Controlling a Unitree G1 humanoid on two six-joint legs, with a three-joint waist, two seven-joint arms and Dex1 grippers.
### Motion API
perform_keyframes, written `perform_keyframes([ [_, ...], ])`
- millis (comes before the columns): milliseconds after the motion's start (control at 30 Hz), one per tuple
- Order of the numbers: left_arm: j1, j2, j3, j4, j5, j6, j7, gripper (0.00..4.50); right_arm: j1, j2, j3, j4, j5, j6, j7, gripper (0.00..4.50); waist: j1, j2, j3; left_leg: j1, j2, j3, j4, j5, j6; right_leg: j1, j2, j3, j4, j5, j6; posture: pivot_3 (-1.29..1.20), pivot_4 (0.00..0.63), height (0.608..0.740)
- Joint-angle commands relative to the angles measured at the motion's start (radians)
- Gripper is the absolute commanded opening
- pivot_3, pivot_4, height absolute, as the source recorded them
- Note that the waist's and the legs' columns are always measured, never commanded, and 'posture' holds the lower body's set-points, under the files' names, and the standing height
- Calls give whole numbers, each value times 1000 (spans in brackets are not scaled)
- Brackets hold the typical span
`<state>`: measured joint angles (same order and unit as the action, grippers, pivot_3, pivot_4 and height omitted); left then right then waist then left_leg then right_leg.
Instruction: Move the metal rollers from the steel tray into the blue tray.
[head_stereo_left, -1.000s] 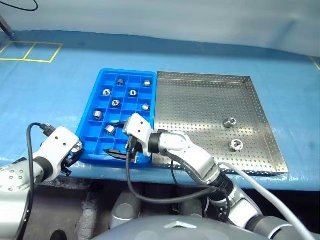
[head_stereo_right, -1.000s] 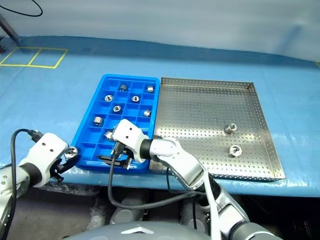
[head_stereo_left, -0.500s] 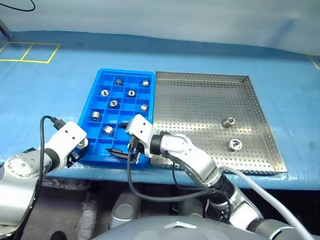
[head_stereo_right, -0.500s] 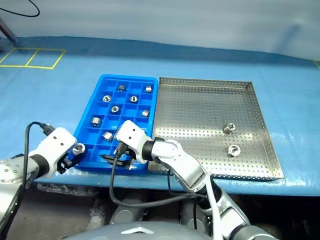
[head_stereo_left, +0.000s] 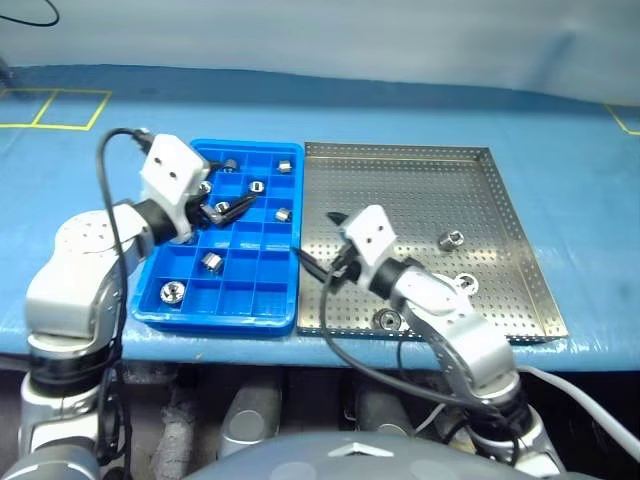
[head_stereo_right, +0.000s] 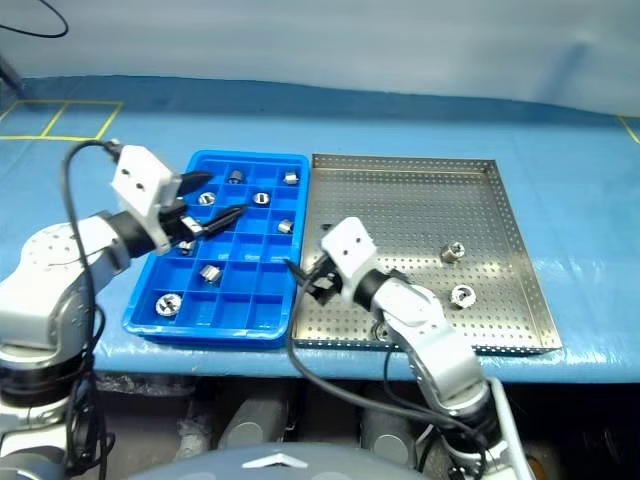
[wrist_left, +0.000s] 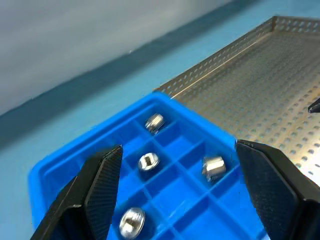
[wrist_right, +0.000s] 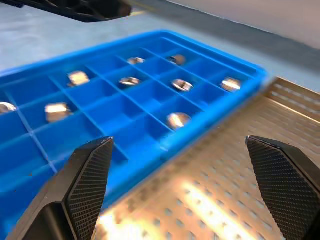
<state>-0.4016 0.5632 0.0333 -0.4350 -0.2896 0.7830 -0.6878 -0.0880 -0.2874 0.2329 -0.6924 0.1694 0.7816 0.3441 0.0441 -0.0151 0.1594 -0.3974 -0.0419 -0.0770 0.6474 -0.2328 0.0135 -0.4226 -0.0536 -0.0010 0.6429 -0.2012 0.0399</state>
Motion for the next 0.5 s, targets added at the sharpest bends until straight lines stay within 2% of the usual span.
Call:
perform_keyframes([
  [33, -75, -47, -127, 138, 20, -184, -92, 3932, 68, -38, -94, -164, 10, 88, -32, 4500, -28, 0, 0, 0, 0, 1, 0, 0, 1, 0, 0, 0, 0, 1, 0, -122, 150, 740],
  [233, -231, -127, -296, 410, 53, -346, -260, 3932, 185, -60, -206, -298, 12, 173, -80, 4500, -111, 0, 0, -2, 1, 6, 1, -3, 6, -3, -1, 2, 0, 5, 4, -224, 150, 740],
  [367, -404, -201, -418, 660, 164, -465, -314, 3932, 261, -50, -242, -348, 7, 190, -114, 4500, -129, 1, 0, -2, 1, 7, 3, -4, 7, -2, 0, 3, 1, 3, 10, -251, 150, 740],
  [500, -574, -311, -474, 937, 251, -555, -323, 3932, 308, -38, -238, -355, 4, 170, -154, 4500, -150, 1, 0, -3, 1, 10, 9, -6, 12, 0, 0, 5, 0, 5, 14, -320, 150, 740],
])
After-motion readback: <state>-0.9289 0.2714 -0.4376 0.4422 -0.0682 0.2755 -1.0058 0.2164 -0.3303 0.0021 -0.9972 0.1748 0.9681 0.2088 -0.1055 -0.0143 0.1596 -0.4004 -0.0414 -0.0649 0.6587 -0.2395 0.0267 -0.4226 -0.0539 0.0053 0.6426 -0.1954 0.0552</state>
